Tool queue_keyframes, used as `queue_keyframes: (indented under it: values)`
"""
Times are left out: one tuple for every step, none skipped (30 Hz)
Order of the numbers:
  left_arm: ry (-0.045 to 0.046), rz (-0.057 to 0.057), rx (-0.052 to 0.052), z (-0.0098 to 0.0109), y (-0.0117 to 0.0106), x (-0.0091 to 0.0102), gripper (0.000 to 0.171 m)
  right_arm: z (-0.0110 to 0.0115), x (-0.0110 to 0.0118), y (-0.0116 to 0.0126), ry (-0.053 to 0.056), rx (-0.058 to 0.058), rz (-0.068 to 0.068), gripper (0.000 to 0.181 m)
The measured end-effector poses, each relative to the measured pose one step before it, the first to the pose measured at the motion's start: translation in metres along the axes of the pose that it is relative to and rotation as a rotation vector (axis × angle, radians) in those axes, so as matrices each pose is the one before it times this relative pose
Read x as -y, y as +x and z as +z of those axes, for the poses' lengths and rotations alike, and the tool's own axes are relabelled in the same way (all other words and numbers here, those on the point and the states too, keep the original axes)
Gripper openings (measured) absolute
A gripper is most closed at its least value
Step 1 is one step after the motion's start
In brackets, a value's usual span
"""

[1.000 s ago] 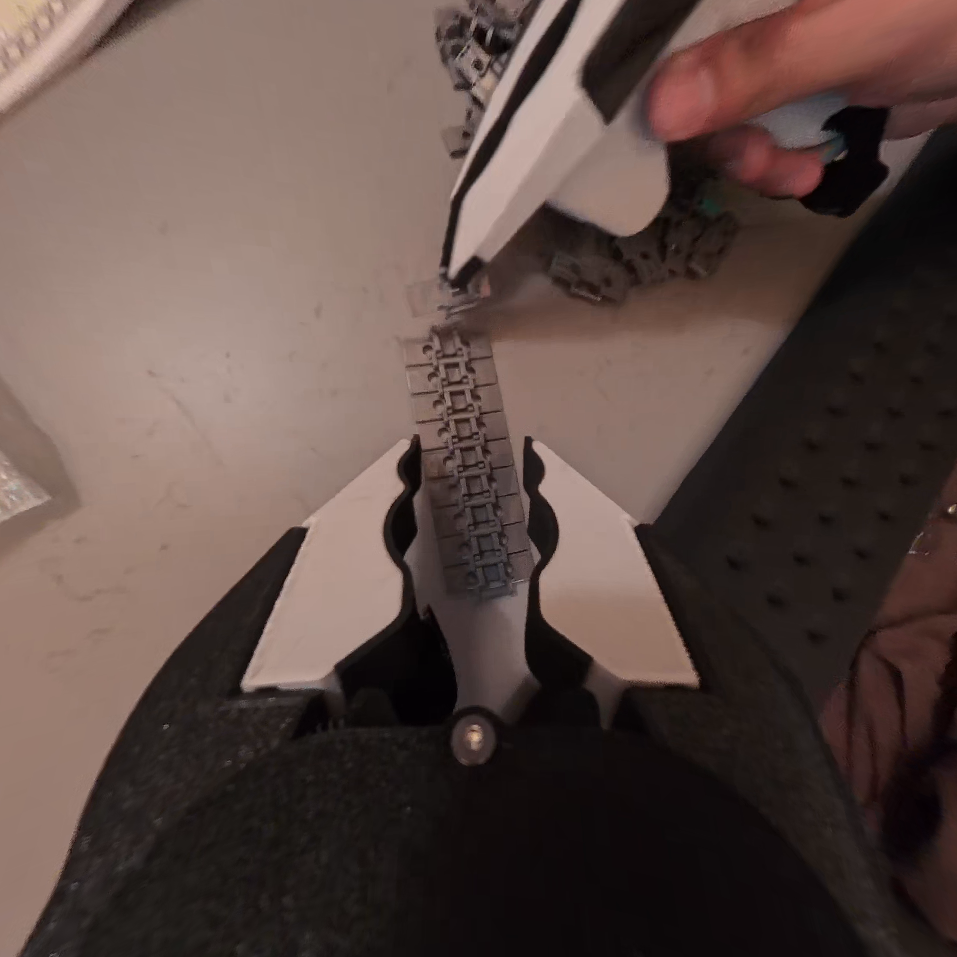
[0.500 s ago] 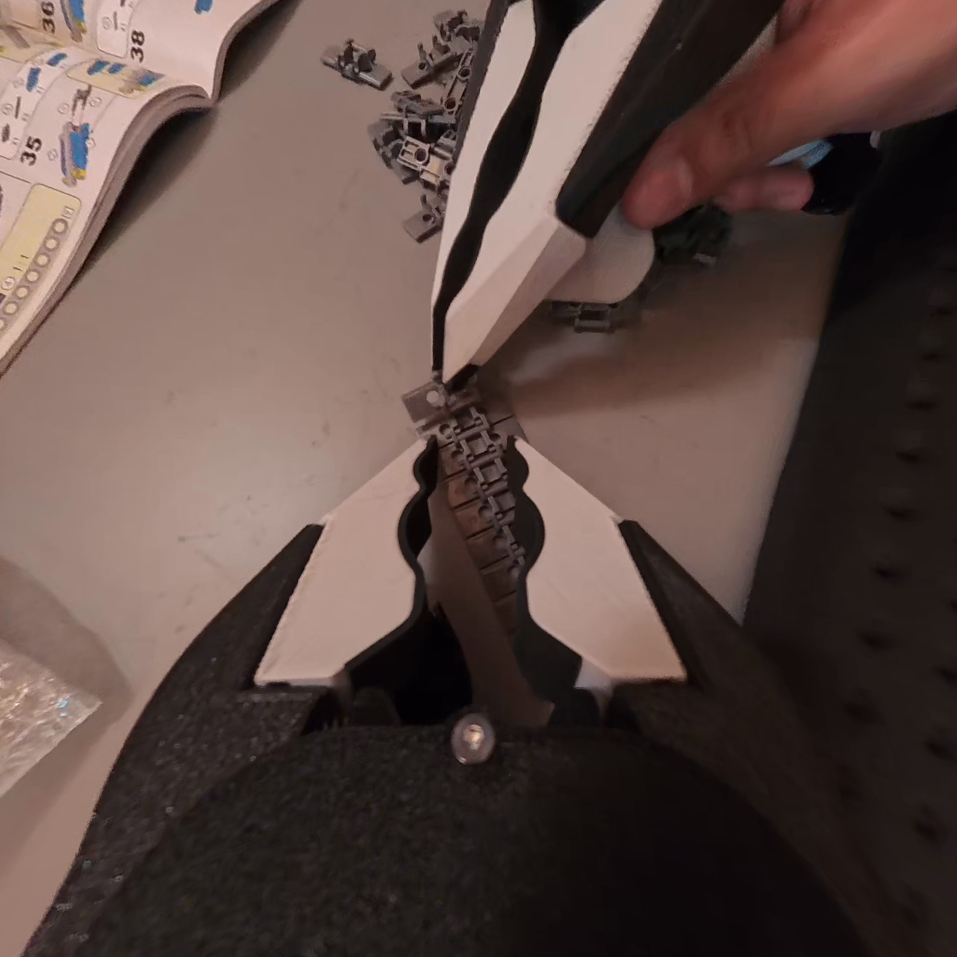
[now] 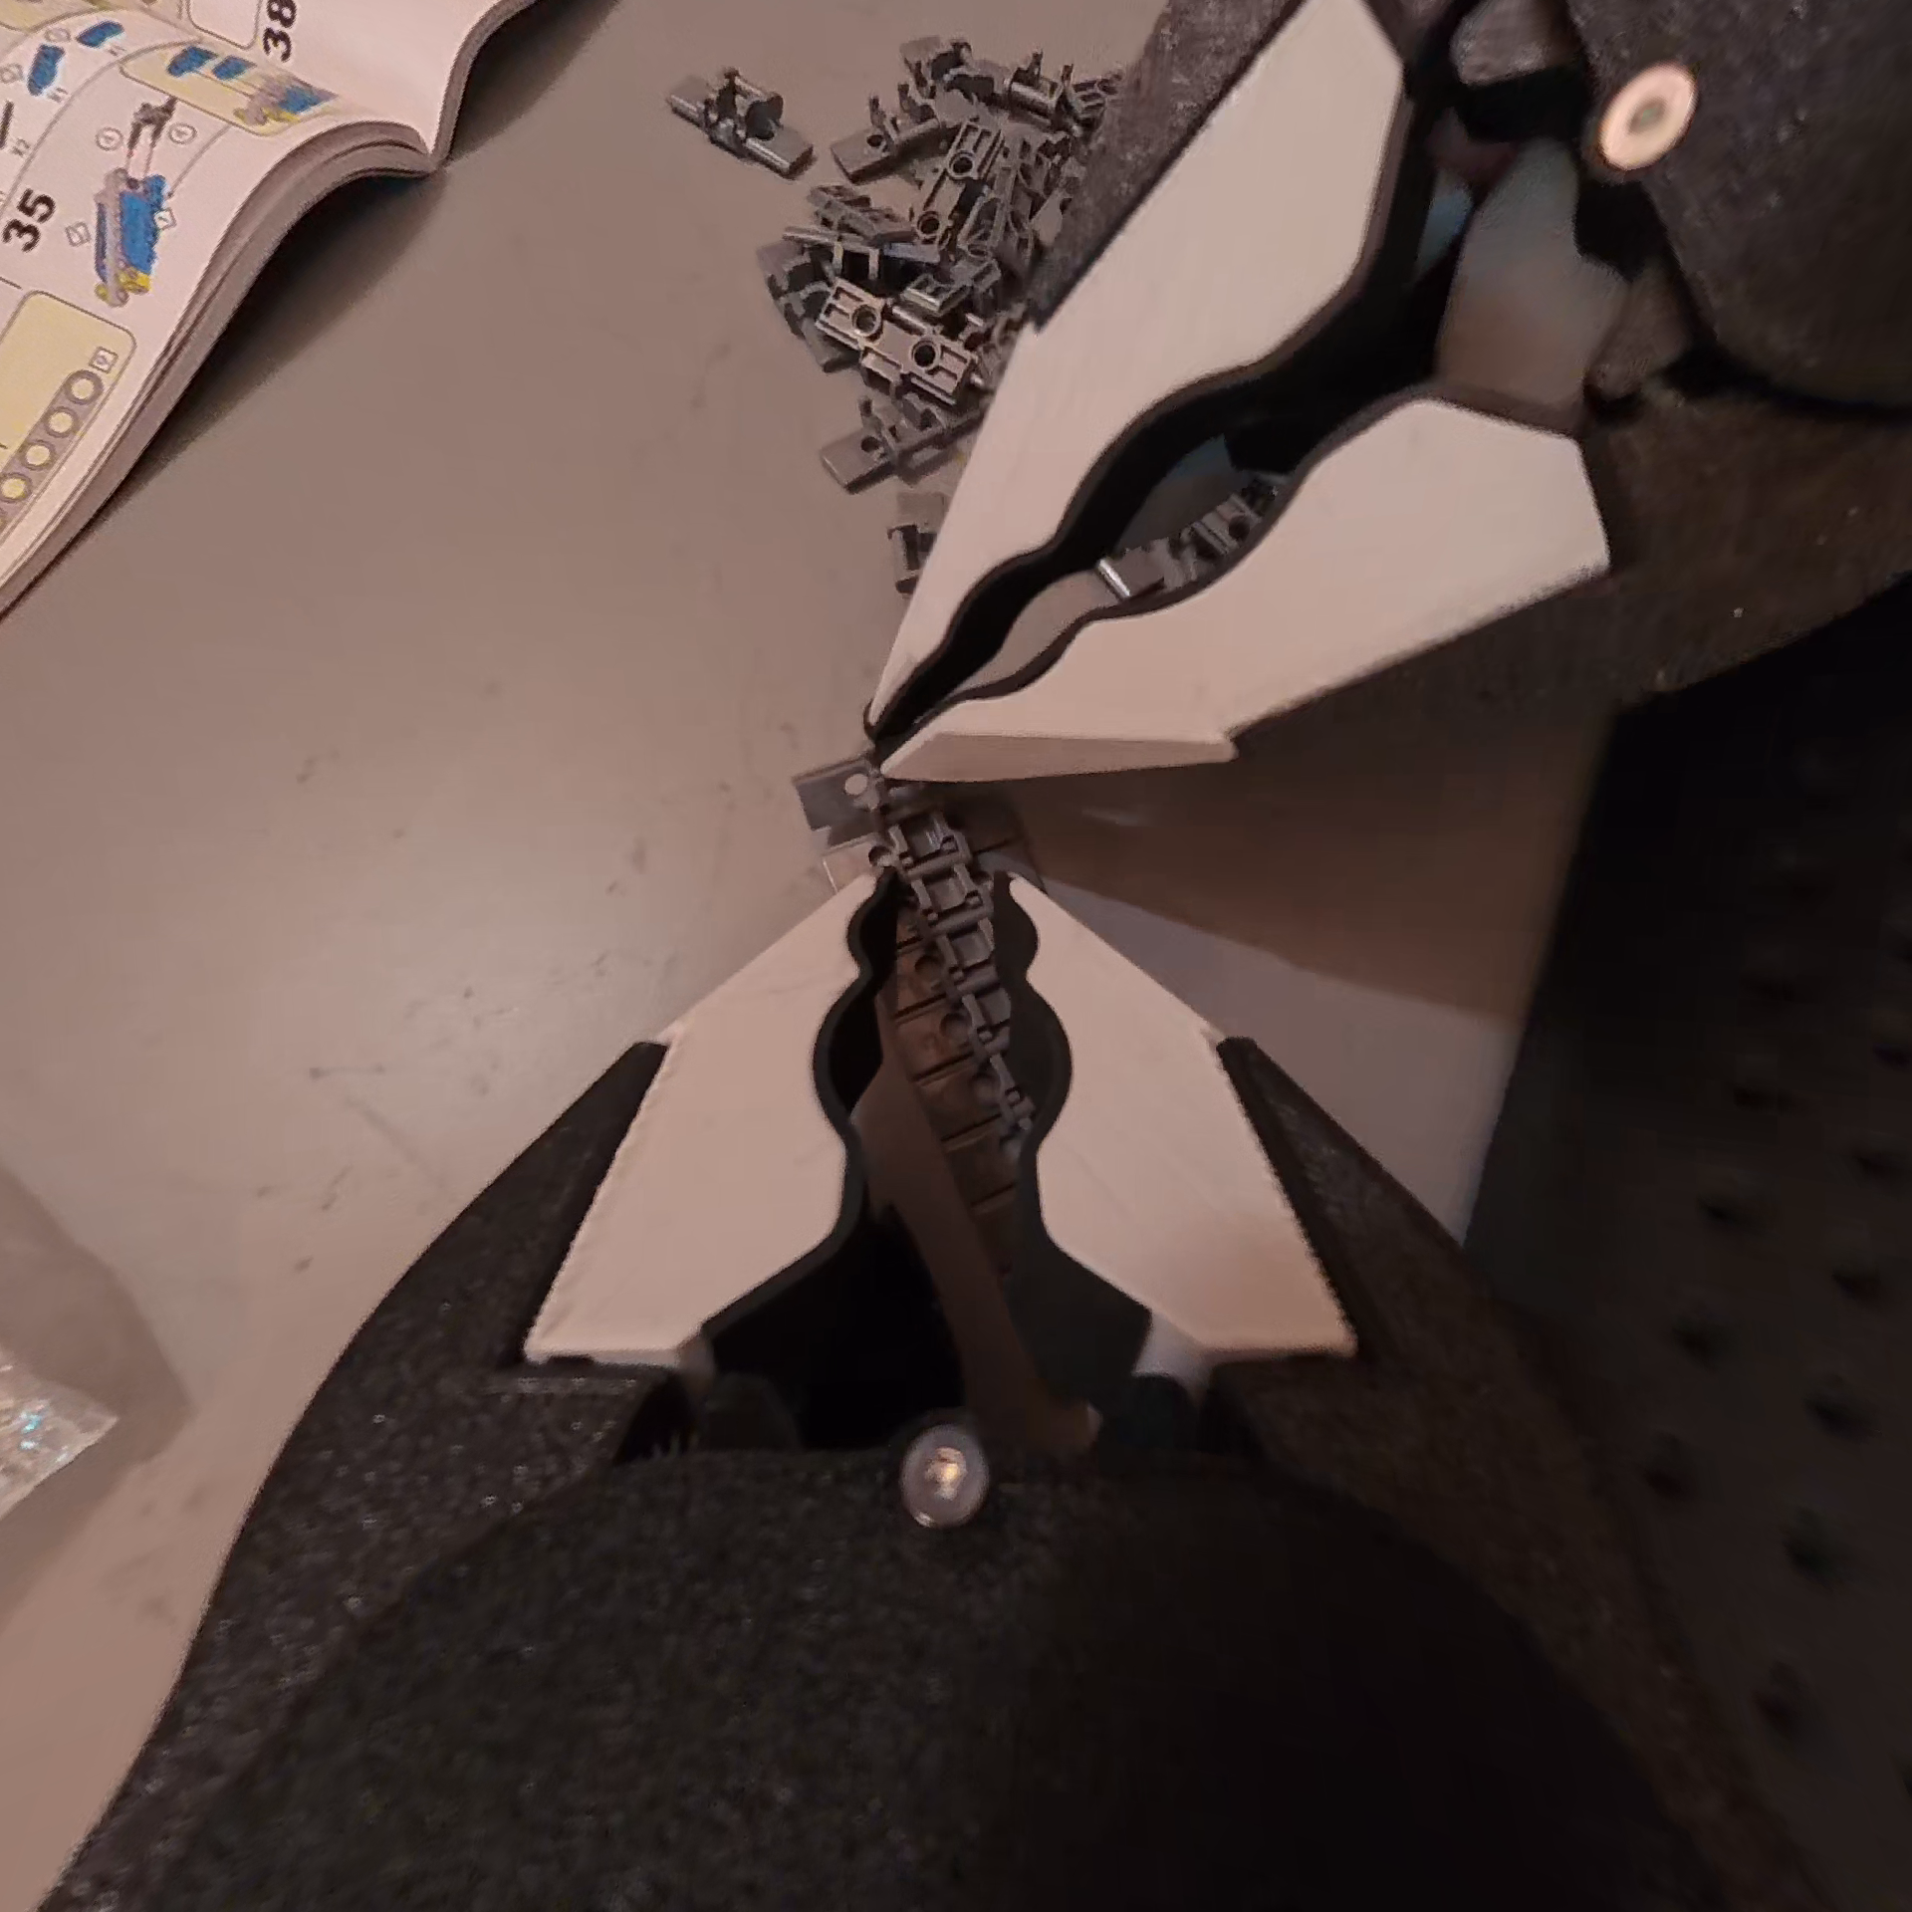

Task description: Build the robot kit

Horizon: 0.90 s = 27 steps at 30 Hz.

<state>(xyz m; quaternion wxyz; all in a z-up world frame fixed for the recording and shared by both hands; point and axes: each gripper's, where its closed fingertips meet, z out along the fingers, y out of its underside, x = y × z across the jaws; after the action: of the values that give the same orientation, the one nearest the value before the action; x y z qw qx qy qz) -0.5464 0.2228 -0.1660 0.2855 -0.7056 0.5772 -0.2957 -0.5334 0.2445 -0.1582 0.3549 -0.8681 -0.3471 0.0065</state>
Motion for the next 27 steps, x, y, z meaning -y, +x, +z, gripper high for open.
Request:
queue_keyframes:
  values:
    - [0.00009, -0.0018, -0.0004, 0.00002, -0.00014, -0.00007, 0.017, -0.00022, -0.00016, 0.00003, -0.001, -0.018, -0.0163, 0.003]
    - [0.00016, -0.0031, -0.0008, 0.00003, -0.00018, -0.00003, 0.017, 0.0, -0.00001, 0.00008, 0.0018, -0.0163, -0.0179, 0.003]
    - [0.00022, -0.0036, -0.0015, -0.00003, -0.00004, 0.00006, 0.017, -0.00019, -0.00017, -0.00003, 0.0018, -0.0068, -0.0097, 0.003]
    - [0.00031, -0.0037, -0.0017, 0.00012, -0.0001, 0.00008, 0.017, -0.0002, -0.00012, -0.00009, 0.0033, -0.003, -0.0055, 0.003]
    - [0.0002, -0.0016, -0.0011, -0.00004, -0.00005, 0.00002, 0.017, -0.00013, -0.00023, -0.00008, 0.0073, -0.0065, -0.014, 0.003]
    - [0.00013, -0.0013, -0.0015, 0.00002, 0.0001, 0.00006, 0.017, -0.00022, -0.00019, -0.00002, 0.0031, -0.0036, -0.0121, 0.003]
    - [0.00048, -0.0019, 0.0008, 0.00011, -0.00019, 0.00003, 0.016, -0.00005, -0.00011, 0.00007, 0.0008, -0.0044, -0.0115, 0.003]
    - [0.00026, -0.0003, 0.0026, 0.00009, -0.00032, 0.0001, 0.016, 0.00002, 0.00022, 0.0, 0.0036, -0.0041, -0.0087, 0.002]
    - [0.00007, 0.0, 0.0009, 0.0, -0.00012, 0.00001, 0.016, -0.00009, 0.00014, 0.00006, 0.006, 0.0004, -0.0032, 0.003]
    - [0.00008, -0.0013, -0.0013, -0.00006, 0.00006, -0.00002, 0.016, -0.00011, 0.0, -0.00013, 0.0055, 0.0074, 0.0045, 0.003]
    - [0.00001, -0.0009, -0.0014, 0.00001, 0.00007, 0.00004, 0.016, -0.00017, -0.00008, -0.0001, 0.004, 0.0149, 0.0149, 0.003]
    - [-0.00013, 0.0006, -0.0015, 0.00013, 0.00026, -0.00005, 0.016, -0.00057, 0.00008, -0.00045, 0.0032, 0.0151, 0.017, 0.003]
    - [-0.00001, 0.0022, -0.0008, 0.00005, 0.00036, -0.00001, 0.016, -0.00084, 0.00017, -0.00052, 0.0038, 0.004, 0.0009, 0.003]
    - [0.00007, 0.0024, 0.0013, -0.00008, 0.00005, 0.00001, 0.016, -0.00035, 0.00016, -0.00025, 0.0031, -0.0035, -0.0057, 0.003]
    - [0.0001, 0.0007, 0.0008, 0.0, 0.00004, -0.00002, 0.016, -0.00037, 0.0006, -0.0002, 0.0037, -0.0011, -0.0093, 0.003]
    - [0.00014, -0.0009, -0.0005, 0.00002, 0.00003, 0.00004, 0.016, -0.00037, 0.00069, -0.00045, 0.0015, 0.0026, -0.0011, 0.003]
    - [0.00008, -0.0005, -0.0004, 0.00001, -0.00001, 0.00003, 0.016, -0.00025, 0.00027, -0.00029, -0.0016, 0.0004, 0.0029, 0.004]
    - [0.00013, 0.0002, 0.0002, 0.00001, -0.00004, 0.00002, 0.016, -0.00023, 0.00016, -0.00023, -0.0009, -0.0027, -0.0007, 0.004]
    - [0.00011, 0.0008, 0.0009, 0.0, 0.00002, -0.00002, 0.016, -0.00007, 0.00004, -0.00018, 0.0005, -0.0035, 0.0067, 0.004]
    - [0.00006, 0.0, -0.0001, 0.0, 0.00001, 0.00001, 0.016, -0.00078, 0.00067, -0.00101, 0.0032, 0.0005, 0.001, 0.004]
    - [0.0, -0.0012, -0.0018, 0.00009, 0.00006, 0.00012, 0.016, -0.0004, 0.0001, -0.00047, -0.0009, -0.003, 0.0039, 0.005]
    - [0.00009, -0.0019, -0.0017, 0.00002, 0.00017, 0.00005, 0.016, -0.00034, 0.00003, -0.00047, -0.0013, -0.0011, 0.0082, 0.005]
    - [0.0001, -0.0005, -0.0008, 0.00023, 0.00019, 0.00021, 0.016, -0.00035, 0.0002, -0.00049, -0.0031, 0.0019, 0.0082, 0.005]
    - [0.00004, 0.0011, 0.0017, 0.00021, 0.00013, 0.00012, 0.016, 0.00004, -0.00051, 0.00042, -0.0076, 0.0005, 0.0159, 0.005]
    - [0.00008, 0.0022, 0.0034, 0.00013, 0.00001, 0.00017, 0.016, 0.00028, -0.00014, 0.00037, -0.0076, 0.0038, 0.0188, 0.005]
    - [-0.00005, 0.0027, 0.0032, 0.00011, -0.00002, 0.00001, 0.016, 0.00033, -0.00007, 0.00046, -0.0083, 0.0035, 0.0124, 0.005]
    - [0.00012, -0.0009, 0.0011, 0.0, 0.0, 0.0, 0.016, 0.00022, -0.00078, 0.00045, -0.0103, -0.0029, 0.0036, 0.005]
